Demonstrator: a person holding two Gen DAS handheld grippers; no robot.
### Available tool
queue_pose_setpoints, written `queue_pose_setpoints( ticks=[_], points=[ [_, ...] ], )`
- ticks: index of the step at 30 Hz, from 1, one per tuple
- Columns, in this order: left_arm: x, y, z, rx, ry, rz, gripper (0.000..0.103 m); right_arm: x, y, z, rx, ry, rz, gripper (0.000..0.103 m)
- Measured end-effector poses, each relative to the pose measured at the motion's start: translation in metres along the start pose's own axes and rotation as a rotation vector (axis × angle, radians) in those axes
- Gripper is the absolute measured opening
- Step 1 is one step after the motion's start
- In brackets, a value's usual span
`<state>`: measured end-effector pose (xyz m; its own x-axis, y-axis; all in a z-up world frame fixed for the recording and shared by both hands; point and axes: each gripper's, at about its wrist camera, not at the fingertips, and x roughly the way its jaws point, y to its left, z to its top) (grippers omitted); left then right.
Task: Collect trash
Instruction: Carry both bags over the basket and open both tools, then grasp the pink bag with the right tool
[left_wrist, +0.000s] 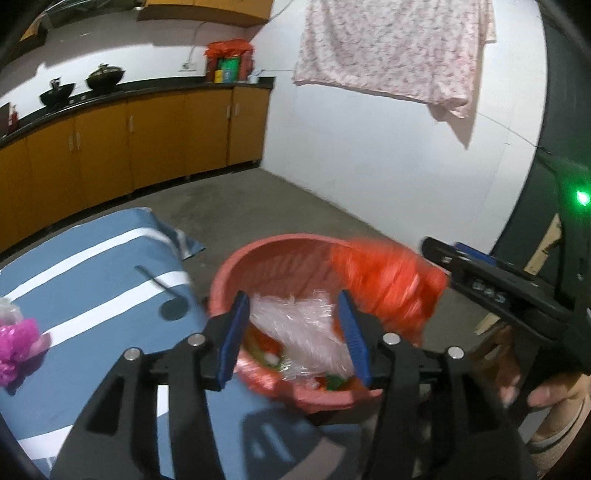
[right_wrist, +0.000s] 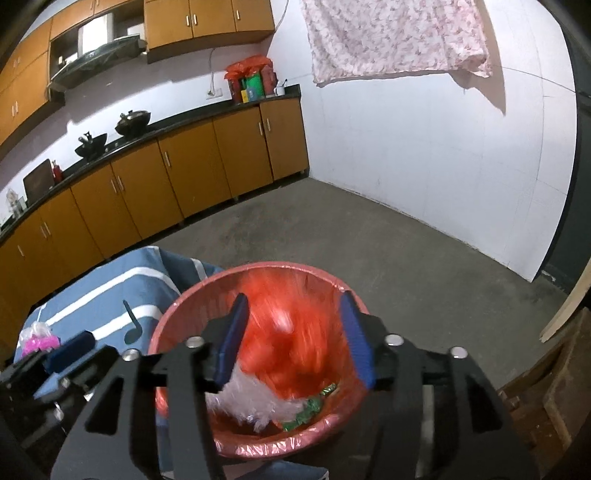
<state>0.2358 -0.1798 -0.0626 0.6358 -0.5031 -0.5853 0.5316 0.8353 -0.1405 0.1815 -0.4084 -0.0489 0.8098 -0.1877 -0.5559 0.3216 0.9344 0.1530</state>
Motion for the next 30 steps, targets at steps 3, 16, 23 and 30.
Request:
queue_pose_setpoints(
  ticks=[3, 16, 23, 30],
  points=[
    [-0.008, 0.024, -0.006, -0.039, -0.001, 0.044, 0.058, -0.002, -0.003, 0.0, 0.003, 0.0, -0.007, 0.06],
    [-0.054, 0.08, -0.032, -0.094, -0.032, 0.213, 0.075, -0.009, 0.024, -0.009, -0.03, 0.016, 0.009, 0.065],
    [-0.096, 0.128, -0.053, -0.146, -0.056, 0.344, 0.077, -0.009, 0.08, -0.019, -0.121, 0.038, 0.104, 0.065],
    [-0.155, 0.192, -0.087, -0.214, -0.072, 0.551, 0.08, -0.01, 0.177, -0.034, -0.233, 0.066, 0.281, 0.065]
  ],
)
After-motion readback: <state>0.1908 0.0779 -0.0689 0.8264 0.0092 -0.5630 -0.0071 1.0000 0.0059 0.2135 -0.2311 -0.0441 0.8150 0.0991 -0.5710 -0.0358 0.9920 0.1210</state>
